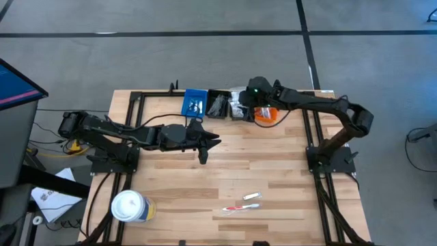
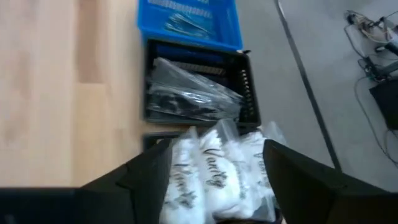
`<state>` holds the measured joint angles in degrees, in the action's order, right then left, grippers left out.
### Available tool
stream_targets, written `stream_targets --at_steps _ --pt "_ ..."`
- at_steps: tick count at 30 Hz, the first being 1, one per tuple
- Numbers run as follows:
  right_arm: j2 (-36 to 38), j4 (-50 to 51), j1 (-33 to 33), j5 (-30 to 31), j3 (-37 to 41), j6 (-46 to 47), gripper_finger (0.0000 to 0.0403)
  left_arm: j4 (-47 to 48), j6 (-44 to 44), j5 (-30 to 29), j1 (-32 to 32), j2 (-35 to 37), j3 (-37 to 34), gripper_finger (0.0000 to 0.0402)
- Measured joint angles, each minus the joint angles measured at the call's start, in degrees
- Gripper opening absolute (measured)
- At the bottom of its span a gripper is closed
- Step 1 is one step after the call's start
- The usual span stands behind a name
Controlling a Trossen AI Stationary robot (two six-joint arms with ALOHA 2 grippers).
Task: Pick & Place Travel size toiletries
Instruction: Put the silver nail cutter into the blue bin
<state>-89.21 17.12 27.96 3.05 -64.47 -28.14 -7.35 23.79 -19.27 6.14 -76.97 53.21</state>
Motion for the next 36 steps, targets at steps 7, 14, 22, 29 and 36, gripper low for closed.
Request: stream_targets --at_steps 7,14,22,29,36 --pt "8.5 9.6 -5.8 -2.9 0.0 5.7 0.0256 0.0 -1.0 0.0 0.0 0.0 0.0 0.0101" --pt "13.7 20.9 -16.7 -9.2 0.0 12.7 0.0243 0.0 -1.0 1.1 1.3 0.0 0.0 0.0102" --pt "12.5 33.3 -34.0 -9.2 0.0 22.6 0.0222 0.0 -1.4 1.1 1.9 0.0 0.0 0.0101" --pt "7.5 32.0 -49.1 -6.0 3.9 32.3 0.0201 -0.4 -1.2 1.1 1.9 0.0 0.0 0.0102" --pt "0.6 31.2 -58.9 11.8 6.5 41.8 0.0168 -0.6 -1.0 1.1 1.9 0.0 0.0 0.0102"
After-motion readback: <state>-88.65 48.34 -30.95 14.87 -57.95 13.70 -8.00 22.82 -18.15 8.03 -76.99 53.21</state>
